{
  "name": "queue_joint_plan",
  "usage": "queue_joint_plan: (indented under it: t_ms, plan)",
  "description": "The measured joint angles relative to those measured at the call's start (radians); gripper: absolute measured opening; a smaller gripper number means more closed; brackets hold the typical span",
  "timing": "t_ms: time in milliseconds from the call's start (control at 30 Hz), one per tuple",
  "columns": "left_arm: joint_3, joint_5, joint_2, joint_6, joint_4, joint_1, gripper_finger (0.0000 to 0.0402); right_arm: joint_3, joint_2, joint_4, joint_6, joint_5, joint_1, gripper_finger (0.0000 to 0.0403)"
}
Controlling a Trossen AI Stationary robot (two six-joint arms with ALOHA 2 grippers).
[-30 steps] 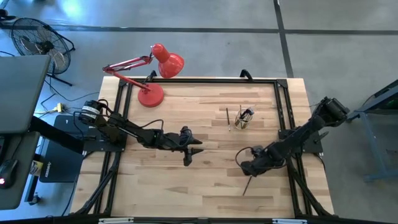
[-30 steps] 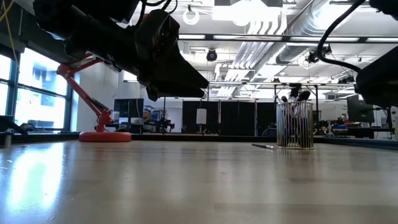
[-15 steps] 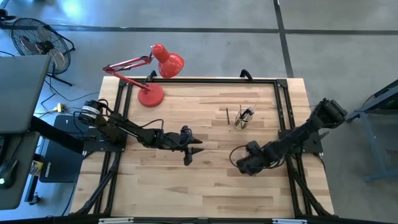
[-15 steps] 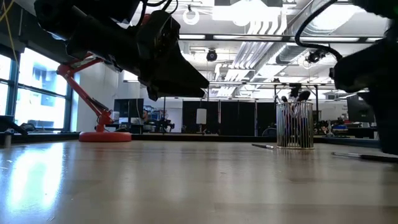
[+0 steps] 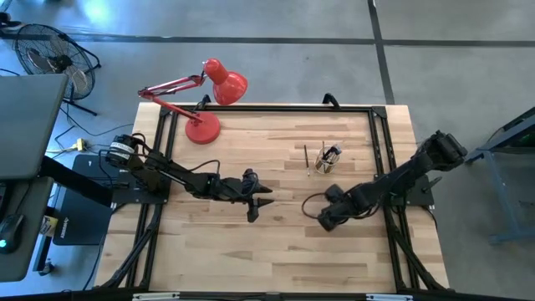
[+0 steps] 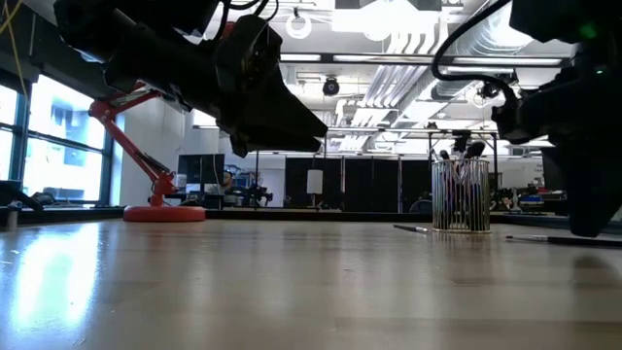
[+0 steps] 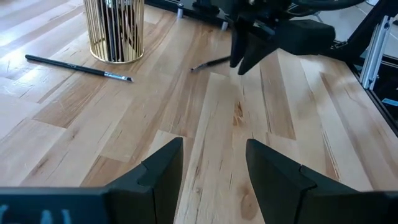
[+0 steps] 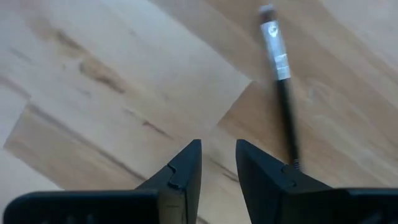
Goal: Put items in baskets/containers
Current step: Put the black brush into the gold holder
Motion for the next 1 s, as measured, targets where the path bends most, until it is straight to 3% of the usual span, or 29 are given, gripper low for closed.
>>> queue_joint_plan:
  t_ms: [200,500,833,1000]
  plan:
    - [0.0,0.0,0.0,0.0,0.0,0.0,0.0174,0.001,-0.001,-0.059,-0.176,-0.001,-0.039,0.0094]
    - [0.0,0.0,0.0,0.0,0.0,0.0,0.0174,0.083,-0.002,-0.333,-0.283,0.016,-0.132,0.0095]
    - [0.0,0.001,0.0,0.0,0.0,0.0,0.0174,-0.026,-0.002,-0.344,-0.285,-0.008,-0.19,0.0095]
    - [0.0,0.002,0.0,0.0,-0.006,0.0,0.0174,-0.051,-0.048,-0.339,-0.29,0.052,-0.219,0.0095]
